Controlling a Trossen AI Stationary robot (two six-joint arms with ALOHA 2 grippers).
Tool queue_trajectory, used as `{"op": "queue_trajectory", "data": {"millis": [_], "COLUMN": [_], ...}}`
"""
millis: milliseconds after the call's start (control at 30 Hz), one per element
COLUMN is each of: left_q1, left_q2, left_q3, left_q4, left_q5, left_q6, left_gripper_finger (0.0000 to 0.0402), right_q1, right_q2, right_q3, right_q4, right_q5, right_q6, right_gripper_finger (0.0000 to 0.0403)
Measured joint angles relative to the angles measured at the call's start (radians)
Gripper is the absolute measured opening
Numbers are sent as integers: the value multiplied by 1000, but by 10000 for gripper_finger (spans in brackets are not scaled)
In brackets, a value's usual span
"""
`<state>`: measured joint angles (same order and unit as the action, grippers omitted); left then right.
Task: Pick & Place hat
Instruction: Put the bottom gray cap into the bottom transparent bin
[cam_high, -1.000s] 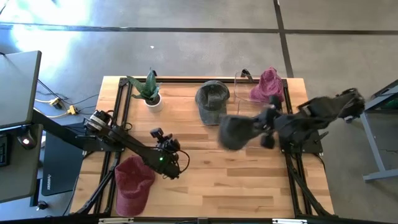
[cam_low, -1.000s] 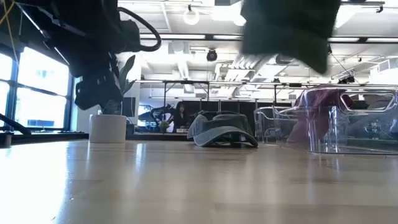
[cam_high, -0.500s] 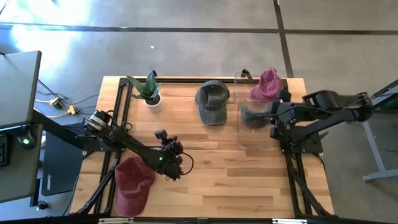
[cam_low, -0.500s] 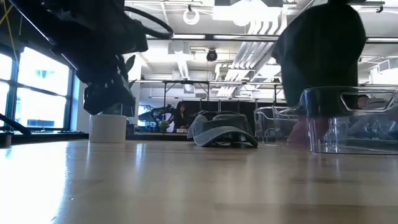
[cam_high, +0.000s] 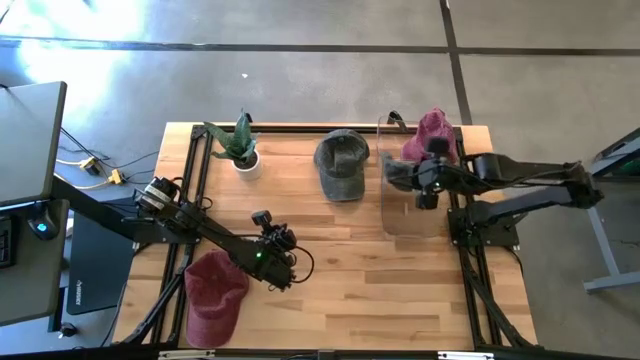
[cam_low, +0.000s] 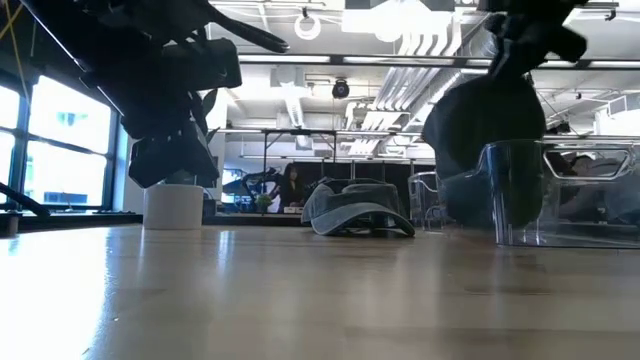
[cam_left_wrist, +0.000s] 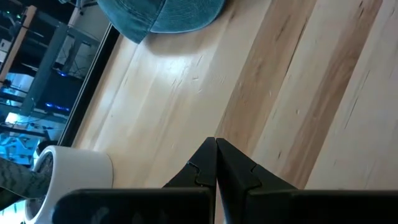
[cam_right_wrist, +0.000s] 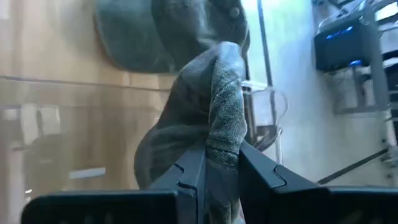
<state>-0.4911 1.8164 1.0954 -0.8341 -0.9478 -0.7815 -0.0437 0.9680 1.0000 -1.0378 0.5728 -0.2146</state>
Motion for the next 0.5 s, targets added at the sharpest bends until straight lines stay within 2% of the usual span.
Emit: {"op": "queue_trajectory", "data": {"millis": [133, 267, 400, 500], "left_q1": [0, 0, 0, 0], "left_q2": [0, 0, 0, 0], "left_q3": [0, 0, 0, 0], "left_q4": [-1, -2, -2, -1], "left_q5": [3, 4, 4, 4], "left_q6": [0, 0, 10, 18], "left_gripper_finger": [0, 0, 0, 0], "right_q1": [-73, -128, -191, -241], "right_q2": [0, 2, 2, 1], "right_q3": [-67, -119, -80, -12], "right_q4": [56, 68, 75, 78], "right_q5": [-5, 0, -4, -62], "right_q6": [-76, -104, -58, -21], "right_gripper_finger": [73, 105, 150, 179]}}
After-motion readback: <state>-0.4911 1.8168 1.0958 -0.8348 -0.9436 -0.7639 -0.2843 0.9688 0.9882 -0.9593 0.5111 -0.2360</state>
